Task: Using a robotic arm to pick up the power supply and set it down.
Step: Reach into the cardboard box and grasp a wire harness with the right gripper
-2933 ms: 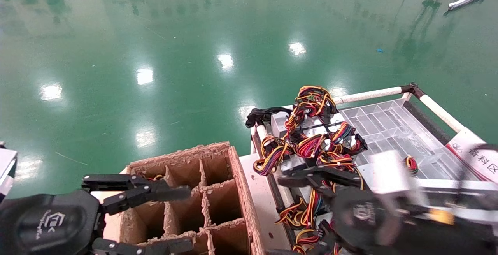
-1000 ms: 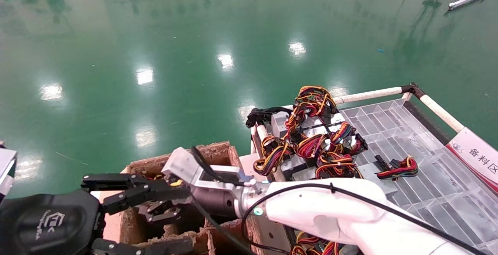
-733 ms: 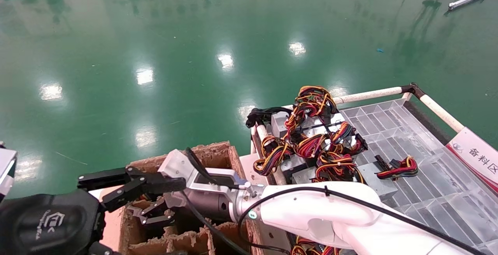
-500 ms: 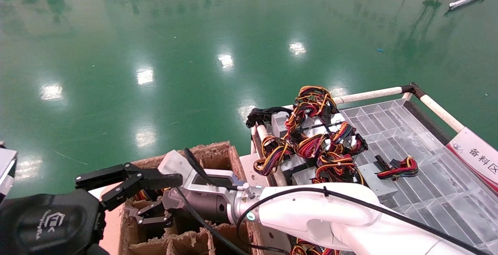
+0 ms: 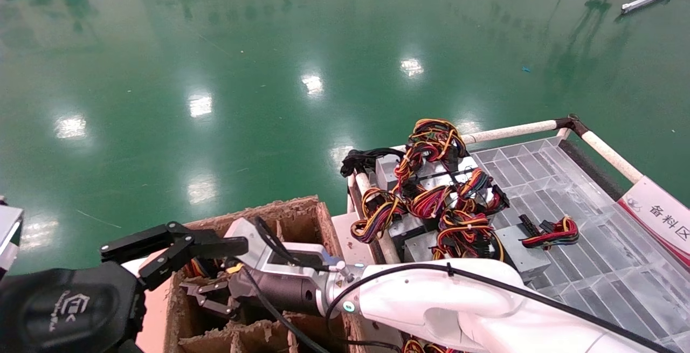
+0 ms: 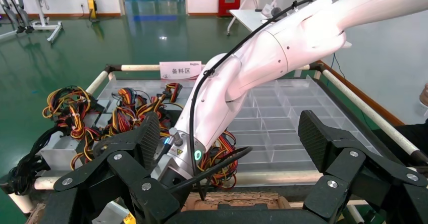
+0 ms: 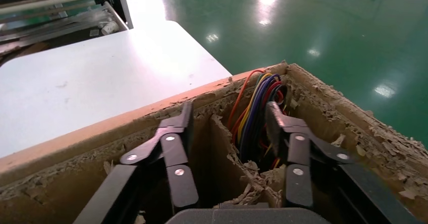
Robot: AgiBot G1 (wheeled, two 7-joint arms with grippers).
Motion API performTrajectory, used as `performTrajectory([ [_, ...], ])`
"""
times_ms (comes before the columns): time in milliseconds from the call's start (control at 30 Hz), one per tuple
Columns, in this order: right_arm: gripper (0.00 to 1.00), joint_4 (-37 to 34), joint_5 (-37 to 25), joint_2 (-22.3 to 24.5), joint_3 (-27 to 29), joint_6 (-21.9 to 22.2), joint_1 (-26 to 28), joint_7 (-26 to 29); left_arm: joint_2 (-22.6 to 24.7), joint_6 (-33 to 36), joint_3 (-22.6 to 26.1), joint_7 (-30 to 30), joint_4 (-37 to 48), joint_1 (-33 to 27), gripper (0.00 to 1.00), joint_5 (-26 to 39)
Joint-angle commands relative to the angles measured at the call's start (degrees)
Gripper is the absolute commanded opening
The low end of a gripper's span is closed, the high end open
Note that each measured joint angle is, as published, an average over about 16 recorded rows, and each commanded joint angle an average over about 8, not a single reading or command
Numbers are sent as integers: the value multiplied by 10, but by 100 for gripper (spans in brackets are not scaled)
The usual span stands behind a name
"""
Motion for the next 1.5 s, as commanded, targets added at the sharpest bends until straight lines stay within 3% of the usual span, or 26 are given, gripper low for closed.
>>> performTrajectory([
  [33,80,0,6,0,-5,2,1,-4,0,0,0,0,0,0,100,0],
  [100,95,0,12,0,-9,6,2,-9,0,0,0,0,0,0,100,0],
  [167,98,-1,18,0,-12,8,2,-13,0,0,0,0,0,0,100,0],
  [233,81,-1,23,0,-16,10,1,-16,0,0,0,0,0,0,100,0],
  [433,8,-2,39,0,-27,13,0,-26,0,0,0,0,0,0,100,0],
  [500,0,-3,43,0,-30,15,0,-29,0,0,0,0,0,0,100,0],
  [1500,0,-6,100,1,-66,39,-2,-59,0,0,1,0,0,0,100,-1],
])
